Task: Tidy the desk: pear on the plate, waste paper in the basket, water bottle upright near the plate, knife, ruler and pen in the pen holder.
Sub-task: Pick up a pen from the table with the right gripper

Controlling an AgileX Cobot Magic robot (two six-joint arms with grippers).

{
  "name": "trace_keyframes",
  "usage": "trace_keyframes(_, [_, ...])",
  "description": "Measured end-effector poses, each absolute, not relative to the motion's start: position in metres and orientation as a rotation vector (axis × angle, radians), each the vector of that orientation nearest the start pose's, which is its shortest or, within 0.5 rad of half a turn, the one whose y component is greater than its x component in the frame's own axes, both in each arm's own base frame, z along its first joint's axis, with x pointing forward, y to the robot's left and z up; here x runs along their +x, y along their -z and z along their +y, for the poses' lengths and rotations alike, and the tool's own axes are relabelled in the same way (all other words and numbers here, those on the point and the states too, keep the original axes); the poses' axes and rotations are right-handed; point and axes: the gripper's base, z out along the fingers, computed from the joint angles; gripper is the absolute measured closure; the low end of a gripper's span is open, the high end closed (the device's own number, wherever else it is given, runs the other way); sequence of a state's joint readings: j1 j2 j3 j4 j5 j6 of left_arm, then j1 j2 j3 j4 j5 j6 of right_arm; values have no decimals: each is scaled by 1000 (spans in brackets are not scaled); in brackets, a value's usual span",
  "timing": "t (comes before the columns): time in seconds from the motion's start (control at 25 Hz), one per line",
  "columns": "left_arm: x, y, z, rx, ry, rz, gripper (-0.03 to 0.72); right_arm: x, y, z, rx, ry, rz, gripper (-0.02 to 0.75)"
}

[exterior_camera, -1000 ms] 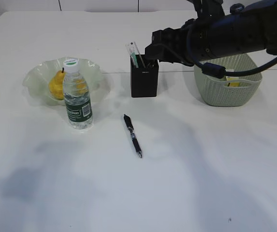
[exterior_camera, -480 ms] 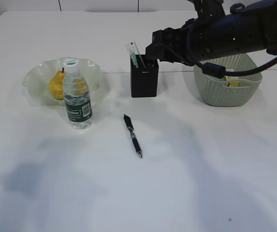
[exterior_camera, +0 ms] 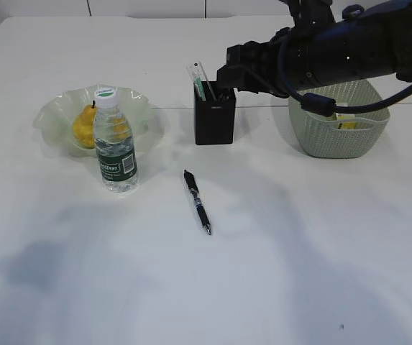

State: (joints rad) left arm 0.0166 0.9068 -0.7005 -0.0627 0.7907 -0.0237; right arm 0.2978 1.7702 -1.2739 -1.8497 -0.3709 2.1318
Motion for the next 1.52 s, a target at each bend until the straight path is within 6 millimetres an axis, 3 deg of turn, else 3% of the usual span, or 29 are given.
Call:
trace_keyframes(0.32, [164, -289, -1, -86, 77, 2479, 335, 380, -271, 150, -313, -677, 2100, 434])
trace_keyframes(0.84, [164, -289, -1, -86, 77, 2482, 336, 384, -275, 148, -1054, -114, 1701, 433])
trace_keyframes(1.2, [163, -289, -1, -86, 77, 2484, 337, 390, -274, 137, -998, 40, 1743, 433])
trace_keyframes(1.52, [163, -289, -1, -86, 77, 2491, 339, 388, -273, 144, -948, -17, 1782, 433])
